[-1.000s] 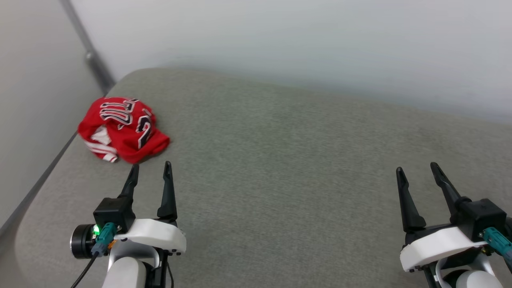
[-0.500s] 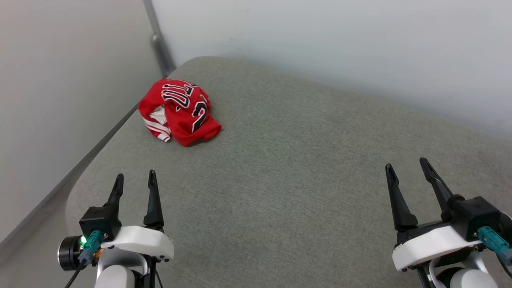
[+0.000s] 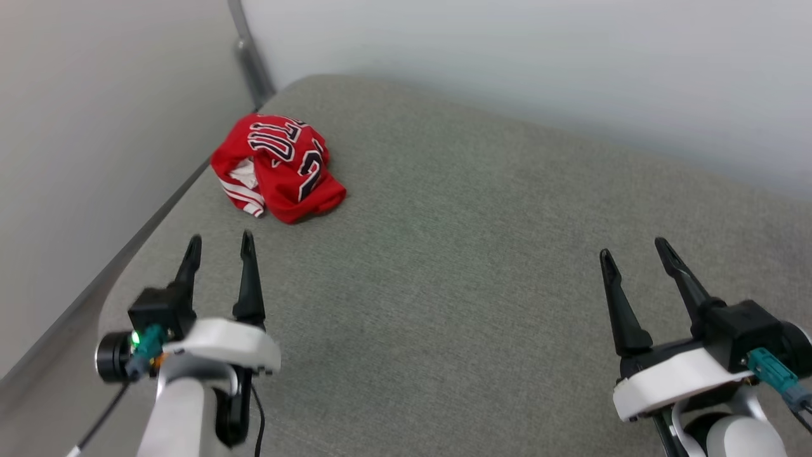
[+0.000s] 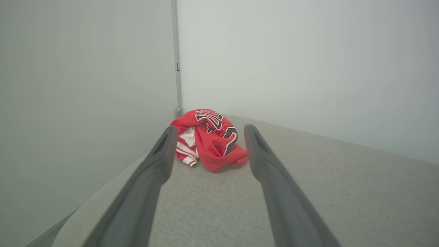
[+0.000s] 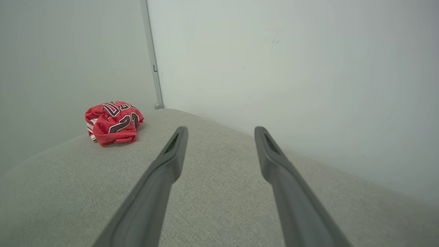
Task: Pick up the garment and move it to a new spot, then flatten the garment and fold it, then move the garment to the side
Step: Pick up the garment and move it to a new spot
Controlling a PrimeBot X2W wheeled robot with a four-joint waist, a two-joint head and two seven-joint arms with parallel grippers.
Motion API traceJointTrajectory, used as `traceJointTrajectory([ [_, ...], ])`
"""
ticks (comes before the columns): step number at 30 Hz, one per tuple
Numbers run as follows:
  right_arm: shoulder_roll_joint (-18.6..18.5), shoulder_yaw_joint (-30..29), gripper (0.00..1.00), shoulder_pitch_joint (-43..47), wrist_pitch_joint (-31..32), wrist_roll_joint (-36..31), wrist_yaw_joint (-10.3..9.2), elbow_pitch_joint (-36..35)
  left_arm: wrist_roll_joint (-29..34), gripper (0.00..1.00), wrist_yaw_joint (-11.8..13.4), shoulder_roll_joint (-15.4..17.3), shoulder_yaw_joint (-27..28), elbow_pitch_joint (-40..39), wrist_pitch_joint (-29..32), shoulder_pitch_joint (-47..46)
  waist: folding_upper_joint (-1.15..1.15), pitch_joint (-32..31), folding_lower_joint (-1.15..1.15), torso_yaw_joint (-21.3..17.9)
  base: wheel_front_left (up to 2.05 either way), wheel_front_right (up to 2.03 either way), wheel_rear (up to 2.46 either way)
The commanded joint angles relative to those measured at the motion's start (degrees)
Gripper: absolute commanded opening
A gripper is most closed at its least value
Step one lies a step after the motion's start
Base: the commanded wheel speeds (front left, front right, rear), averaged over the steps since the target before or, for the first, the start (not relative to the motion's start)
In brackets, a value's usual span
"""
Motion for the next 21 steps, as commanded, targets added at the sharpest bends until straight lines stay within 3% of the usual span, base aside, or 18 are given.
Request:
traceJointTrajectory([
  [1,0.1,0.3,1.0,-1.2,0.2,-0.4,-0.02,-0.6,-0.4,1.0,0.0,0.0,0.1,0.6,-0.2,-2.1,0.0,2.0,0.0,-1.6,0.0,0.0,0.0],
  [7,0.1,1.2,1.0,-4.4,1.5,-3.6,-0.02,-2.6,-2.3,1.0,0.3,1.1,1.2,2.7,3.5,-15.6,0.0,9.6,0.0,-6.2,0.0,0.0,0.0],
  [11,0.1,2.0,1.0,-7.2,1.9,-4.8,-0.02,-4.0,-3.1,1.0,0.5,4.9,2.5,3.6,10.0,-25.9,0.0,15.8,0.0,-9.9,0.0,0.0,0.0],
  [21,0.1,2.8,1.0,-13.7,-0.3,-4.4,-0.02,-4.9,-4.7,1.0,0.9,17.9,5.7,9.9,39.7,-41.5,0.0,29.2,0.0,-17.0,0.0,0.0,0.0],
])
